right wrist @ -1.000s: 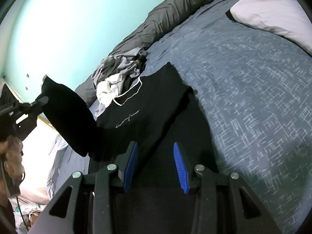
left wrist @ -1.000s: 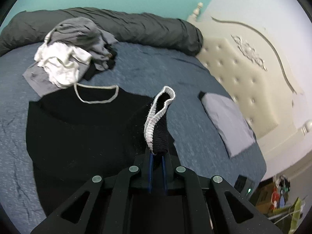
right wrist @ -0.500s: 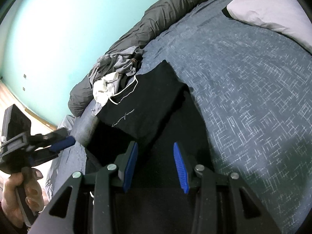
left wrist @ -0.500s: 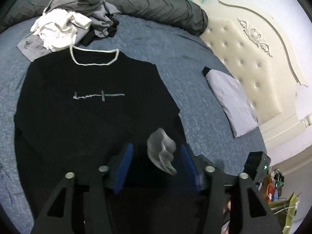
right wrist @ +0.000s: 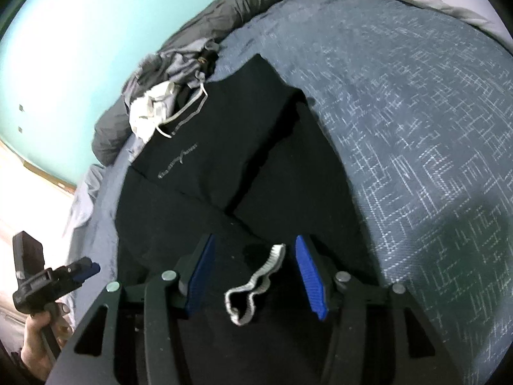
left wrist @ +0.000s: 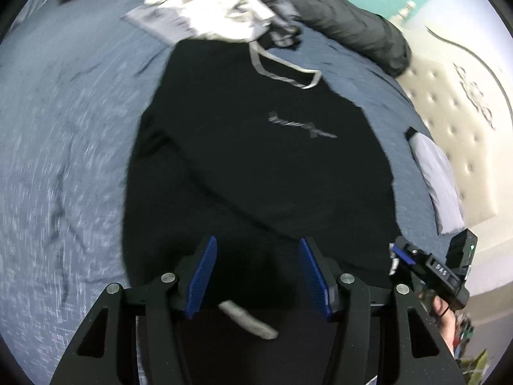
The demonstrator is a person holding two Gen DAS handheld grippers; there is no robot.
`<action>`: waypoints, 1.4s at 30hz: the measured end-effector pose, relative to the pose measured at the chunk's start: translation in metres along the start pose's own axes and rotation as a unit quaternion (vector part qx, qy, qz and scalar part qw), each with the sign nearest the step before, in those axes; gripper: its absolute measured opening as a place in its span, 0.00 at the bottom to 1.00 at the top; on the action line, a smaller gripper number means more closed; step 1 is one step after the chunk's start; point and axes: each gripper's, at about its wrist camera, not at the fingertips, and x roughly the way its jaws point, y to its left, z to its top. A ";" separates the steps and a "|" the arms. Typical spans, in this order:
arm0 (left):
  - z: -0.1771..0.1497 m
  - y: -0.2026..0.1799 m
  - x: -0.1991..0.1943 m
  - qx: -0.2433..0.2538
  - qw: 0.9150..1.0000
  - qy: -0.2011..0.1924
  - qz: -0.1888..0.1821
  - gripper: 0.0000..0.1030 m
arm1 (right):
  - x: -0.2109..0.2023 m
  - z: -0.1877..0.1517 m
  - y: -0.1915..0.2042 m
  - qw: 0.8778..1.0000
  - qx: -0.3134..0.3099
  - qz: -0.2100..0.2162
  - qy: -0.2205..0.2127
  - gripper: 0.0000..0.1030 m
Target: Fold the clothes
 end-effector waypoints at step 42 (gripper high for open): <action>0.066 0.071 0.032 0.070 0.987 -0.039 0.138 0.56 | -0.013 -0.002 0.017 0.999 -0.029 0.020 -0.031 0.08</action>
